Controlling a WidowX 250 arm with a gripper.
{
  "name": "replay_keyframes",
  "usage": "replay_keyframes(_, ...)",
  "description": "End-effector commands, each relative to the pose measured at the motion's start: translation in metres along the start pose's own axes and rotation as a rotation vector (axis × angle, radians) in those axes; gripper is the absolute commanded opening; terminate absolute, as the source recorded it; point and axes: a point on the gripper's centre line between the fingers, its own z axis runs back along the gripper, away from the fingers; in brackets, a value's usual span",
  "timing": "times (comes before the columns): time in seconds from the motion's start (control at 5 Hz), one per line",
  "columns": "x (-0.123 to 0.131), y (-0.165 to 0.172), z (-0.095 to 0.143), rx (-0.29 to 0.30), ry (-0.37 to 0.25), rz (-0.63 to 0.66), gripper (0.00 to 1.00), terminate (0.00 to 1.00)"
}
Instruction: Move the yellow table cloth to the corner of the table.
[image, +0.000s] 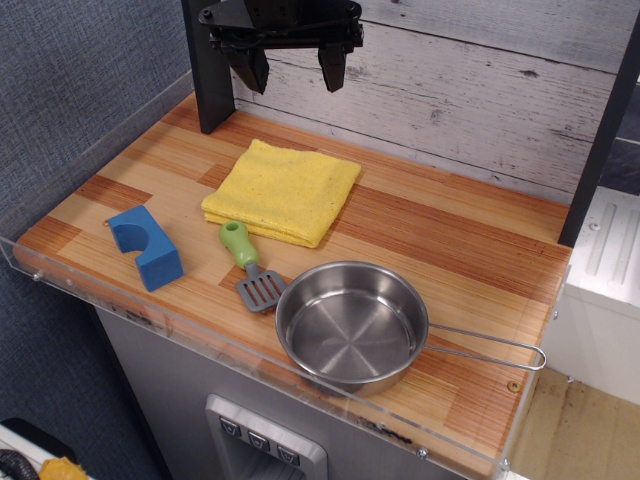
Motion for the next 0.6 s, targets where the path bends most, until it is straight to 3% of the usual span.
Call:
replay_keyframes(0.0,0.0,0.0,0.0,0.0,0.0,0.0,1.0,0.0)
replay_keyframes(0.4,-0.013,0.034,0.009,0.083,-0.037,0.021,1.0,0.0)
